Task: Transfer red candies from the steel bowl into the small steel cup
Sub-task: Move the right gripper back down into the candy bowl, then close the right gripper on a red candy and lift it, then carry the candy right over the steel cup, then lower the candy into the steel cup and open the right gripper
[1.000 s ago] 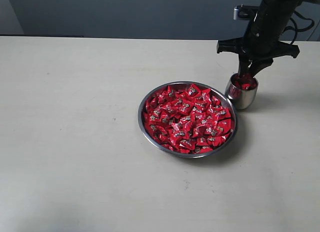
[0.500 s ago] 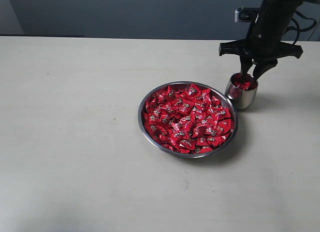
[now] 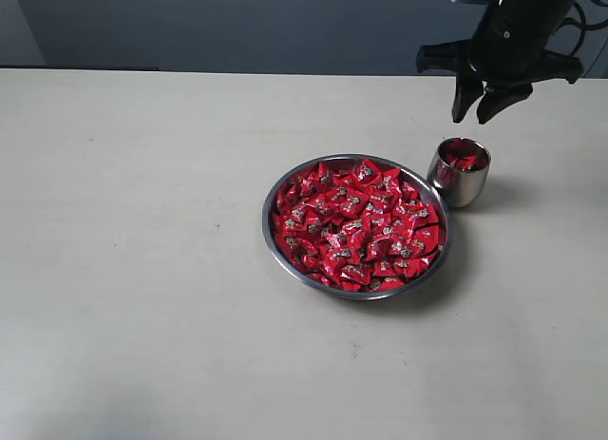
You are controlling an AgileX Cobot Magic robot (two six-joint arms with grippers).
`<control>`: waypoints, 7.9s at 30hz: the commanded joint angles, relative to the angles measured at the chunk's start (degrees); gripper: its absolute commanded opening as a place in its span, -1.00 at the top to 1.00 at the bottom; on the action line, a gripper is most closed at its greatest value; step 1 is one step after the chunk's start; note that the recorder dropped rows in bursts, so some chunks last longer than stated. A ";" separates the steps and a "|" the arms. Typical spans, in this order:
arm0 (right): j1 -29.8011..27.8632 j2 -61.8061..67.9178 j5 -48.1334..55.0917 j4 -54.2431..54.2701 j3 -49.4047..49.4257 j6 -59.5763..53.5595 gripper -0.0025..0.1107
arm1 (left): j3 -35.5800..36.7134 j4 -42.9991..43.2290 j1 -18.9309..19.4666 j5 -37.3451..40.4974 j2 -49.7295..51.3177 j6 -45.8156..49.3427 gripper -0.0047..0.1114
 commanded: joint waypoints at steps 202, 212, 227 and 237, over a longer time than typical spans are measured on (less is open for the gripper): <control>1.07 0.67 -19.16 -10.19 13.17 -3.56 0.97 | 0.26 0.11 -0.38 -0.45 -0.27 -0.08 0.91; 1.07 0.67 -19.05 -9.69 13.17 -3.71 0.97 | 0.26 0.11 -0.38 -0.45 -0.27 -0.08 0.91; 1.07 0.67 -18.16 -9.13 13.17 -3.71 0.44 | 0.26 0.11 -0.38 -0.45 -0.27 -0.08 0.91; 1.07 0.67 -17.67 -8.97 13.17 -3.71 0.44 | 0.26 0.11 -0.38 -0.45 -0.27 -0.08 0.91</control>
